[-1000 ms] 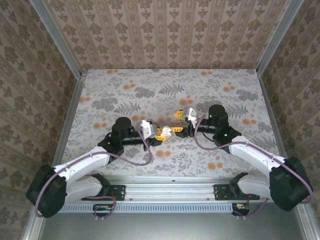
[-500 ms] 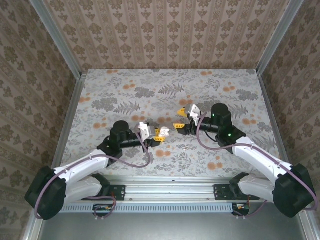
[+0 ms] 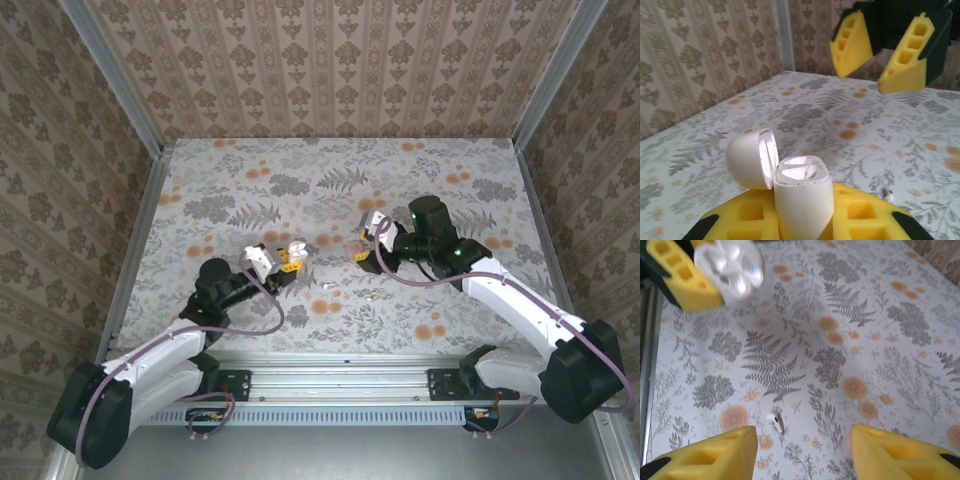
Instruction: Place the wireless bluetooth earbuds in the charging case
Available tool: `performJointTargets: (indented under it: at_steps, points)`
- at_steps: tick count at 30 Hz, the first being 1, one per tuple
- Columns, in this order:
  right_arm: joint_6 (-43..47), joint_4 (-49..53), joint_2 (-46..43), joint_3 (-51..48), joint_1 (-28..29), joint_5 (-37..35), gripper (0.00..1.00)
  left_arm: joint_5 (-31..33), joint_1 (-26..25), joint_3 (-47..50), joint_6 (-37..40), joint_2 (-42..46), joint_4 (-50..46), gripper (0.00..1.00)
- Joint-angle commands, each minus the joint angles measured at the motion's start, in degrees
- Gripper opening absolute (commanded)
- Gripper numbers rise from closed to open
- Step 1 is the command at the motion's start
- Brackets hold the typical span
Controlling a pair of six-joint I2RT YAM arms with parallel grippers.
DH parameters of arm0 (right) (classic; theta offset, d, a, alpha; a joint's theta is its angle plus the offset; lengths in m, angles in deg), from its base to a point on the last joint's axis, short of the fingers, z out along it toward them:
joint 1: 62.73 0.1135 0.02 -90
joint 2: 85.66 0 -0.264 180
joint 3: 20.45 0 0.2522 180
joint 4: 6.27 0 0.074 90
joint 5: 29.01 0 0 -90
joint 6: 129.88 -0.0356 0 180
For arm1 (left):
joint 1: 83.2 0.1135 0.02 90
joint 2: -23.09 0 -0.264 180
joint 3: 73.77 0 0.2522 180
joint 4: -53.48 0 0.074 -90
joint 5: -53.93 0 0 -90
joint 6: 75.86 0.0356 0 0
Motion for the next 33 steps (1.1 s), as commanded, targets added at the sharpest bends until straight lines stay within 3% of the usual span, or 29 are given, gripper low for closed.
performJointTargets:
  at_steps: [1, 6, 16, 23, 33]
  points:
    - [8.62, 9.5, 3.09, 3.73, 0.99, -1.67, 0.5, 1.78, 2.01, 2.4, -0.39, 3.05, 2.3, 0.05]
    - [17.27, 13.84, 9.54, 7.76, 4.7, -5.66, 0.48, 3.16, 4.35, 4.38, 0.03, 7.45, -0.44, 0.05]
    - [27.81, 22.71, 28.34, 20.14, 11.04, -12.8, 0.46, 6.31, 4.36, 5.02, 2.27, 12.89, -5.78, 0.07]
    - [31.48, 27.79, 38.12, 28.04, 12.59, -15.15, 0.45, 7.02, 4.4, 4.65, 2.96, 13.32, -6.9, 0.07]
    - [33.06, 29.6, 45.56, 32.55, 14.02, -14.62, 0.45, 7.83, 4.39, 4.47, 3.24, 14.29, -8.08, 0.08]
